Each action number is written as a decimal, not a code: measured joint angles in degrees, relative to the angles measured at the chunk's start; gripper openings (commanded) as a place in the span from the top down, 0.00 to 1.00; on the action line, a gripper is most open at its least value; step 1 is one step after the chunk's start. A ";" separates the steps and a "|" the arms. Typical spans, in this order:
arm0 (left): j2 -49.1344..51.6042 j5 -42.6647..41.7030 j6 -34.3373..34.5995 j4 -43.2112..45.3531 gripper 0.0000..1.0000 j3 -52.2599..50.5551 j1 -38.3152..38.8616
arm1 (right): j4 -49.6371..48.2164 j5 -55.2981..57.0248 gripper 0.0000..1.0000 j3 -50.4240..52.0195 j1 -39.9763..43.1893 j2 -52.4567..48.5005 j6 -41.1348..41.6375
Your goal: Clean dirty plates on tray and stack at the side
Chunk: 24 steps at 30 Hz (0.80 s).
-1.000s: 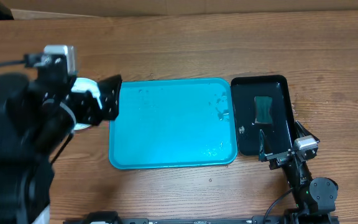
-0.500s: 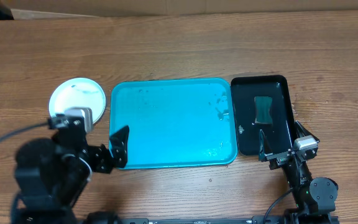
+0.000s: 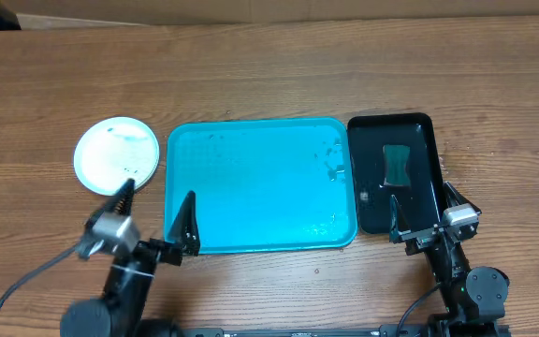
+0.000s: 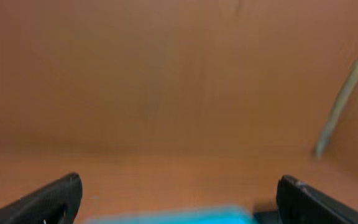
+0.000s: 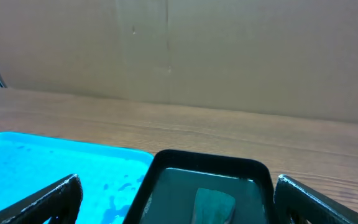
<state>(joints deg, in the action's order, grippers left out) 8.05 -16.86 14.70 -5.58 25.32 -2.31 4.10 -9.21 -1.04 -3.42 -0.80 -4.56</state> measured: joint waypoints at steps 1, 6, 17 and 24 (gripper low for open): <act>-1.33 0.24 0.11 4.76 0.00 -1.60 0.00 | -0.02 -0.02 0.00 0.00 0.02 0.00 0.00; -6.71 1.73 0.24 17.14 0.00 -6.01 0.00 | 0.00 0.00 0.00 0.00 0.00 0.02 -0.02; -7.19 5.46 0.22 19.41 0.00 -13.14 0.00 | 0.00 0.00 0.00 0.00 0.00 0.00 0.00; -7.19 7.21 0.24 22.16 0.00 -22.40 0.00 | -0.02 0.00 0.00 0.00 0.00 0.00 0.00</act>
<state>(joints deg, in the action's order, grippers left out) 0.86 -9.65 14.94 16.58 2.92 -2.31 4.08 -9.21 -1.04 -3.42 -0.80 -4.56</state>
